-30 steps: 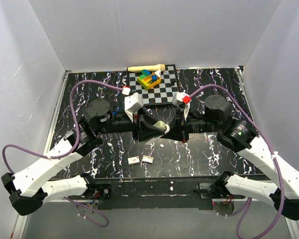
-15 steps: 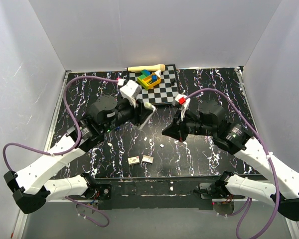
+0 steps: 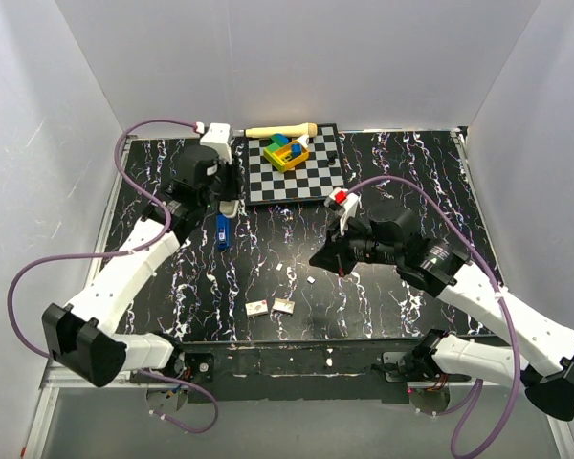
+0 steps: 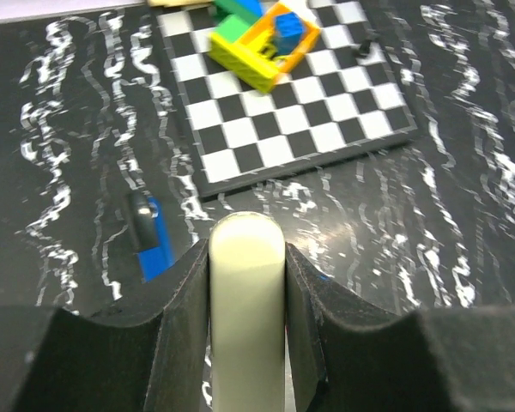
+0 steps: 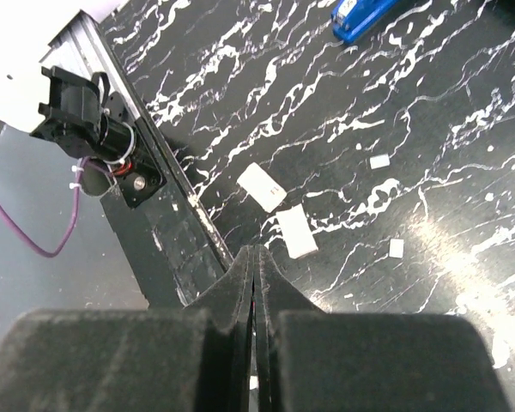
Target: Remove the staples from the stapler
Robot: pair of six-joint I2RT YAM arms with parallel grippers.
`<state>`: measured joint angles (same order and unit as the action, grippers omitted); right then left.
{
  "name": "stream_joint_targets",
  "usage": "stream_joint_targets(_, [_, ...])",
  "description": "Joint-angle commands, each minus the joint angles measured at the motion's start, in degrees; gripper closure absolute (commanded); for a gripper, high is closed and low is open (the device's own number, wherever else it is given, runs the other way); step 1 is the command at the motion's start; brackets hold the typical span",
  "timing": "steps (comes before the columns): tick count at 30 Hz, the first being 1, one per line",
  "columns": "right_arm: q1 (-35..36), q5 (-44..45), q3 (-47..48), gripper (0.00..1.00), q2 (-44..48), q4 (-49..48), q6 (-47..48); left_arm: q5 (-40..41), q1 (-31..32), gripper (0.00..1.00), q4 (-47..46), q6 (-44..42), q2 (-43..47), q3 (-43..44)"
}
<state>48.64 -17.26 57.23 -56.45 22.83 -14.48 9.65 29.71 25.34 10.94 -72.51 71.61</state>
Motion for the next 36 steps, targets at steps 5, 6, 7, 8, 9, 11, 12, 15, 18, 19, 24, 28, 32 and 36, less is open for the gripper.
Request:
stream_joint_targets(5, [0.05,-2.17,-3.71,0.99,-1.56,-5.96,-3.63,-2.7,-14.05,1.0,-0.47,1.28,-4.65,0.11])
stream_joint_targets(6, [-0.04,-2.17,-3.88,0.99,-1.82,-6.04,-3.71,-3.75,-15.64,1.0,-0.38,1.63,-5.35,0.1])
stream_joint_targets(7, [-0.04,-2.17,-4.06,0.99,-2.0,-6.3,-3.63,-4.98,-16.87,1.0,-0.38,1.89,-6.23,0.02])
stream_joint_targets(8, [-0.04,-2.25,-4.32,0.99,-2.09,-6.57,-3.89,-5.6,-18.19,1.0,-0.47,2.15,-7.11,0.02])
stream_joint_targets(9, [-0.04,-2.43,-4.41,0.99,-2.26,-7.09,-3.89,-5.95,-19.16,1.0,-0.47,2.24,-8.25,0.1])
stream_joint_targets(11, [-0.04,-2.87,-4.59,0.99,-2.7,-7.8,-4.41,-5.52,-20.39,1.0,-1.43,2.33,-10.71,-0.33])
stream_joint_targets(12, [-0.04,-3.13,-4.59,0.99,-2.97,-8.06,-4.33,-5.34,-20.83,1.0,-1.87,2.33,-12.11,-0.6])
stream_joint_targets(15, [-0.04,-3.14,-4.67,0.99,-3.76,-8.41,-4.42,-5.17,-22.15,1.0,-2.49,2.6,-16.07,-0.77])
stream_joint_targets(18, [-0.04,-3.22,-4.94,0.99,-3.85,-8.85,-4.24,-5.61,-23.38,1.0,-4.07,2.77,-19.06,-1.39])
stream_joint_targets(19, [-0.04,-3.31,-5.11,0.99,-3.93,-9.12,-4.15,-5.69,-23.65,1.0,-4.6,2.86,-20.03,-1.48])
stream_joint_targets(24, [-0.04,-2.87,-5.9,0.99,-4.29,-9.47,-4.07,-5.87,-24.62,1.0,-5.22,3.21,-25.04,-0.78])
stream_joint_targets(28, [0.05,-2.61,-6.34,0.99,-4.64,-9.82,-4.15,-5.17,-24.79,1.0,-5.74,2.77,-27.86,-0.51])
stream_joint_targets(32, [-0.04,-2.7,-6.52,0.99,-5.25,-10.09,-4.15,-5.17,-24.79,0.93,-6.88,2.07,-29.53,-0.95])
stream_joint_targets(36, [-0.04,-2.78,-6.26,0.99,-5.78,-9.91,-4.24,-4.73,-24.79,0.75,-8.55,1.11,-29.97,-1.48])
